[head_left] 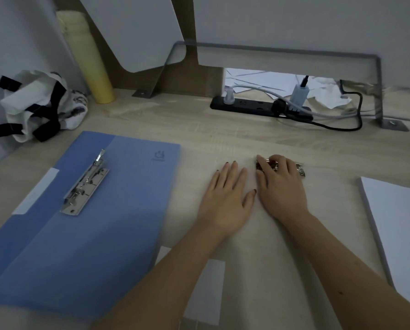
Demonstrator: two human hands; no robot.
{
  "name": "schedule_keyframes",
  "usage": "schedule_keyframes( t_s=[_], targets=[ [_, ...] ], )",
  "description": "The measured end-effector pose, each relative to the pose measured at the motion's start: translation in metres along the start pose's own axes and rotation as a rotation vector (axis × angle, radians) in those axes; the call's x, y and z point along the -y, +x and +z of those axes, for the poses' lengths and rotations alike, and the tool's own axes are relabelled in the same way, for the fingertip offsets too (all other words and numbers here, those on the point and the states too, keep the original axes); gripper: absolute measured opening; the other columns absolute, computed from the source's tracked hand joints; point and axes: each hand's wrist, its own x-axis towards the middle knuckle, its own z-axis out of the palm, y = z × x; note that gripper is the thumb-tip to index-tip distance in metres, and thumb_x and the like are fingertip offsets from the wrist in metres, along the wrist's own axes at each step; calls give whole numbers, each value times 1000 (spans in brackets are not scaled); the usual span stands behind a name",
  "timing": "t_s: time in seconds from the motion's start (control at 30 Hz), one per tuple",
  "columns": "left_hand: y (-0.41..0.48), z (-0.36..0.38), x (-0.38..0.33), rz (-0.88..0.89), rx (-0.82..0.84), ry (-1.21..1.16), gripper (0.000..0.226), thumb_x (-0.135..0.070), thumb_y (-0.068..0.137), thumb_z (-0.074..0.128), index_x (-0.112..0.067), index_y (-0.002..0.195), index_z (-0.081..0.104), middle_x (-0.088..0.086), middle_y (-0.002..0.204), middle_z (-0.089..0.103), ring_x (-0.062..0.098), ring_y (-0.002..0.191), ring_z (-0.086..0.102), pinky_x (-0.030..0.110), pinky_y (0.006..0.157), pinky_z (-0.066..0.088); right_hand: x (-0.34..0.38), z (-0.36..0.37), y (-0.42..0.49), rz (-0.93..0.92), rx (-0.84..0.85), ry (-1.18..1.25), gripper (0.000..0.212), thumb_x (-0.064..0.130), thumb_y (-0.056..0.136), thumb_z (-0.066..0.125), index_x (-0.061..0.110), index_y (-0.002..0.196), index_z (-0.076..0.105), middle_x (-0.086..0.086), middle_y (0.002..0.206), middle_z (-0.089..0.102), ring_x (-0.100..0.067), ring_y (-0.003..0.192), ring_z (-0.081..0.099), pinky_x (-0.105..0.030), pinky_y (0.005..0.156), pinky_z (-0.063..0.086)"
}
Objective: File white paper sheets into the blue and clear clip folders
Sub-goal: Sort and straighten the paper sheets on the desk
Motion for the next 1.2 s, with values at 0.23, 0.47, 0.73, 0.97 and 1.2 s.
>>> schedule_keyframes(
  t_s=[0.23, 0.47, 0.73, 0.97, 1.2],
  targets=[
    [1, 2, 1, 9, -34, 17, 74, -53, 83, -7, -21, 150, -1, 0, 160, -8, 12, 146, -13, 28, 114, -15, 0, -6, 2, 40, 7, 125, 32, 21, 92, 46, 15, 122, 55, -13, 114, 55, -32, 106, 51, -38, 90, 41],
    [1, 1, 2, -5, -32, -15, 61, -48, 96, 12, -22, 150, 0, -2, 160, -8, 11, 146, -14, 29, 117, -12, -4, -21, 28, 311, -44, 490, 29, 32, 93, 48, 18, 119, 48, 0, 97, 57, -20, 96, 55, -30, 75, 40],
    [3, 2, 1, -1, -58, -2, 83, -56, 74, -9, -24, 150, 2, -4, 160, -6, 10, 146, -11, 25, 114, -14, -50, -30, 28, 575, -115, 539, 32, 9, 89, 49, 8, 121, 47, -14, 99, 60, -32, 100, 56, -39, 80, 44],
    [0, -3, -1, -13, 4, 28, 64, -52, 93, 8, -24, 150, 4, -4, 160, -5, 10, 146, -10, 27, 116, -11, -72, -69, 6, 565, -24, 540, 28, 11, 90, 46, 11, 116, 54, -13, 116, 55, -23, 93, 54, -34, 78, 42],
    [-10, -21, -28, -103, 50, -145, 53, -32, 99, 31, -16, 148, 19, 4, 160, 6, 15, 147, 1, 30, 119, 0, -114, -135, -50, 628, 147, 443, 25, 9, 91, 45, 13, 108, 63, -10, 125, 55, -20, 92, 52, -29, 78, 36]
  ],
)
